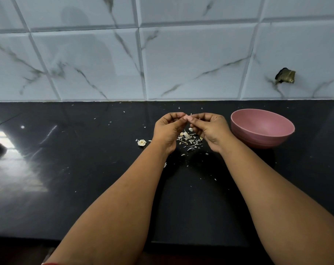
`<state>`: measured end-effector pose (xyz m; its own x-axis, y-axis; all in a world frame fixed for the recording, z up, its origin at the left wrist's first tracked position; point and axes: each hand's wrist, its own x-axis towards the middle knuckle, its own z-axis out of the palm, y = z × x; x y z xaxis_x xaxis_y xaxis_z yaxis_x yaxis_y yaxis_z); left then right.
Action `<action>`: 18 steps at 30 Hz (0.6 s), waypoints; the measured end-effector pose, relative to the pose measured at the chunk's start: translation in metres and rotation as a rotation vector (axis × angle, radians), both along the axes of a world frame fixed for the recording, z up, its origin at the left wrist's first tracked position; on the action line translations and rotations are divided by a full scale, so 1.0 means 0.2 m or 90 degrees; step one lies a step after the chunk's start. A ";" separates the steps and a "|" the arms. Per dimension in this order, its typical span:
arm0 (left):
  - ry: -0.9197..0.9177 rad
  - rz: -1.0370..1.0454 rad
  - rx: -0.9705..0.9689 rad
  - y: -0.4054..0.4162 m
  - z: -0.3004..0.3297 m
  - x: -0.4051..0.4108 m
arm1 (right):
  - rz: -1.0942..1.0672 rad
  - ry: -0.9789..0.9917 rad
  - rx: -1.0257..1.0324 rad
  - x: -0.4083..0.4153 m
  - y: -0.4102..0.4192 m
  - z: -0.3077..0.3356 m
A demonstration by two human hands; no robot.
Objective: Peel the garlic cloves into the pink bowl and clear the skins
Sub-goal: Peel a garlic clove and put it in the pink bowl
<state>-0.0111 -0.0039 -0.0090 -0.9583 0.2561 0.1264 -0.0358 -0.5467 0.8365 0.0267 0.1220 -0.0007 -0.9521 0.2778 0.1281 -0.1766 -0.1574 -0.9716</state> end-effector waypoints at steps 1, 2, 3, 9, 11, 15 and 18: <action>-0.005 -0.011 0.017 0.00 0.00 0.00 | 0.006 -0.003 -0.027 0.00 0.00 0.00; -0.012 -0.021 0.035 0.01 0.00 0.00 | 0.009 -0.003 -0.037 0.00 0.00 0.00; -0.020 -0.029 0.049 0.01 0.00 0.00 | 0.007 0.000 -0.027 -0.01 0.00 0.00; -0.046 -0.037 0.053 0.01 0.01 -0.01 | -0.034 0.049 0.149 -0.03 0.03 -0.01; -0.046 -0.029 0.047 0.00 0.01 -0.01 | -0.061 0.051 0.201 -0.04 0.03 -0.02; -0.016 -0.015 0.009 0.00 0.02 0.00 | -0.163 0.071 0.349 -0.06 0.03 -0.02; -0.010 -0.016 -0.003 0.00 0.02 0.01 | -0.179 0.073 0.370 -0.05 0.03 -0.01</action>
<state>-0.0097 -0.0037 -0.0052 -0.9534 0.2809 0.1099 -0.0631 -0.5421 0.8379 0.0171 0.1287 -0.0035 -0.8246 0.3686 0.4292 -0.2423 0.4554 -0.8567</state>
